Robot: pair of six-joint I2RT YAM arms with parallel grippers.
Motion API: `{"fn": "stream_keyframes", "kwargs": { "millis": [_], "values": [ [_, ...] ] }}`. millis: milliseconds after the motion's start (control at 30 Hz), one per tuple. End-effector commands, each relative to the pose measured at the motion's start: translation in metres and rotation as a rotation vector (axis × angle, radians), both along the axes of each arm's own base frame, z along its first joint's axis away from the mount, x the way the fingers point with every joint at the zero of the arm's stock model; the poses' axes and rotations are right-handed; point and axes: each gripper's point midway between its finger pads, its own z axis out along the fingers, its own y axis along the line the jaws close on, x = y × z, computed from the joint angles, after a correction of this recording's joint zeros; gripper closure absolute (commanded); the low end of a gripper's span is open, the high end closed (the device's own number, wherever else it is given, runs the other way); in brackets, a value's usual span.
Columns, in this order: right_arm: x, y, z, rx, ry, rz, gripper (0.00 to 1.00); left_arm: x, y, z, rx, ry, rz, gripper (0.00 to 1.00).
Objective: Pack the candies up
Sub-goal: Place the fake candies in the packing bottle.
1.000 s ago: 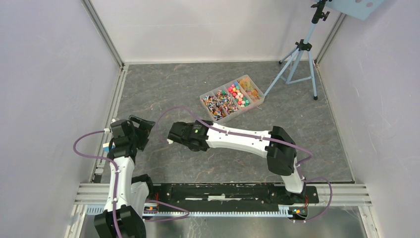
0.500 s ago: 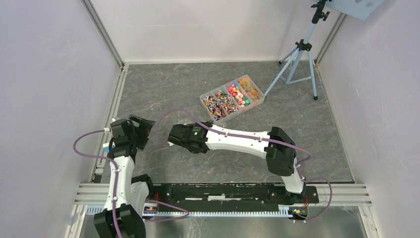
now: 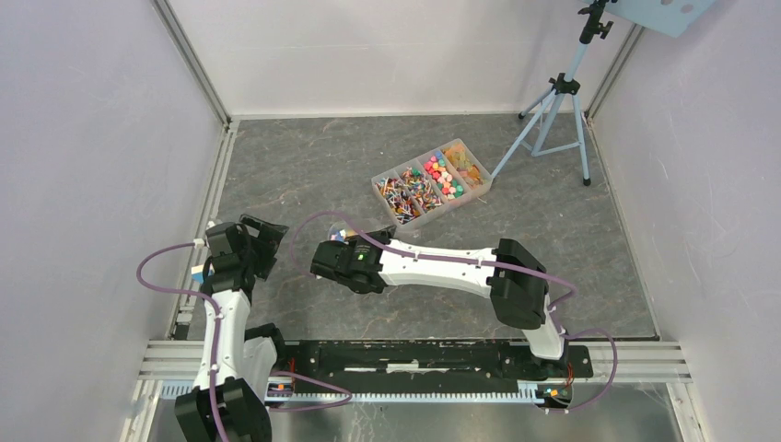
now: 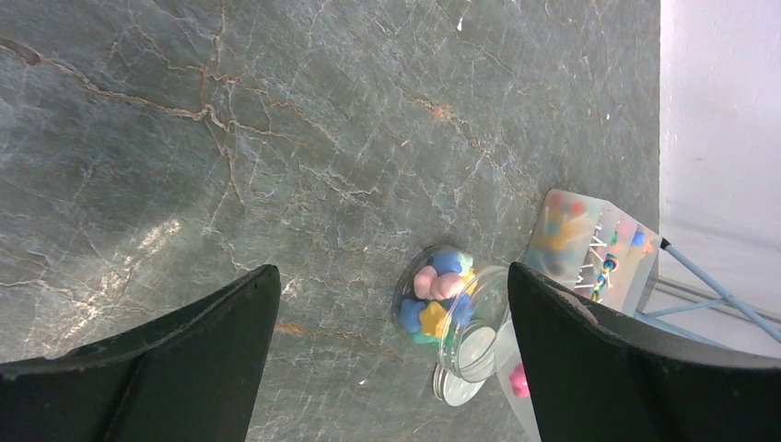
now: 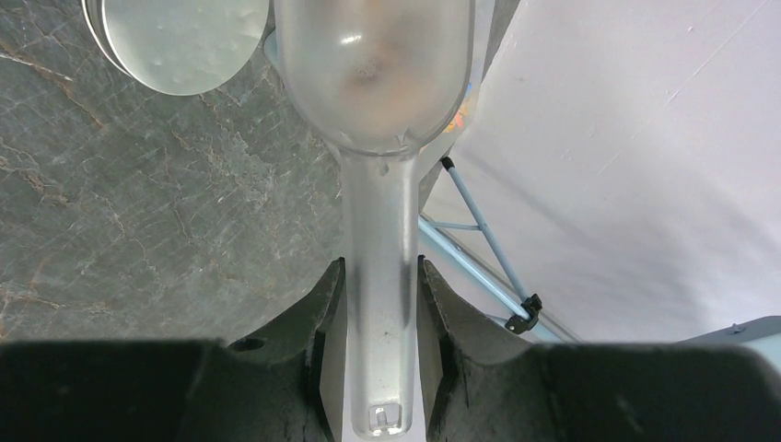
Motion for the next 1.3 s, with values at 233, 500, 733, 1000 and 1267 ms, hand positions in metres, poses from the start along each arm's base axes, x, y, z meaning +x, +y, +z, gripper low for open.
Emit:
{"fn": "stream_keyframes", "kwargs": {
  "millis": [233, 500, 733, 1000, 1267],
  "values": [
    [0.003, -0.001, 0.008, -0.012, -0.056, 0.0, 1.0, 0.004, 0.002, 0.009, 0.01, -0.045, -0.002, 0.02],
    [-0.003, -0.006, 0.017, 0.04, -0.011, 0.009, 1.0, 0.006, 0.001, 0.014, 0.026, -0.07, -0.024, 0.01],
    [-0.009, -0.006, 0.026, 0.175, 0.095, 0.002, 1.0, 0.019, -0.032, 0.044, -0.023, -0.23, -0.236, 0.01],
    [-0.015, 0.004, 0.035, 0.422, 0.257, 0.018, 1.0, 0.017, -0.063, 0.073, -0.096, -0.311, -0.434, 0.03],
    [-0.012, -0.003, 0.049, 0.709, 0.428, 0.029, 1.0, 0.006, -0.1, 0.107, -0.141, -0.423, -0.605, 0.03]
  ]
}}
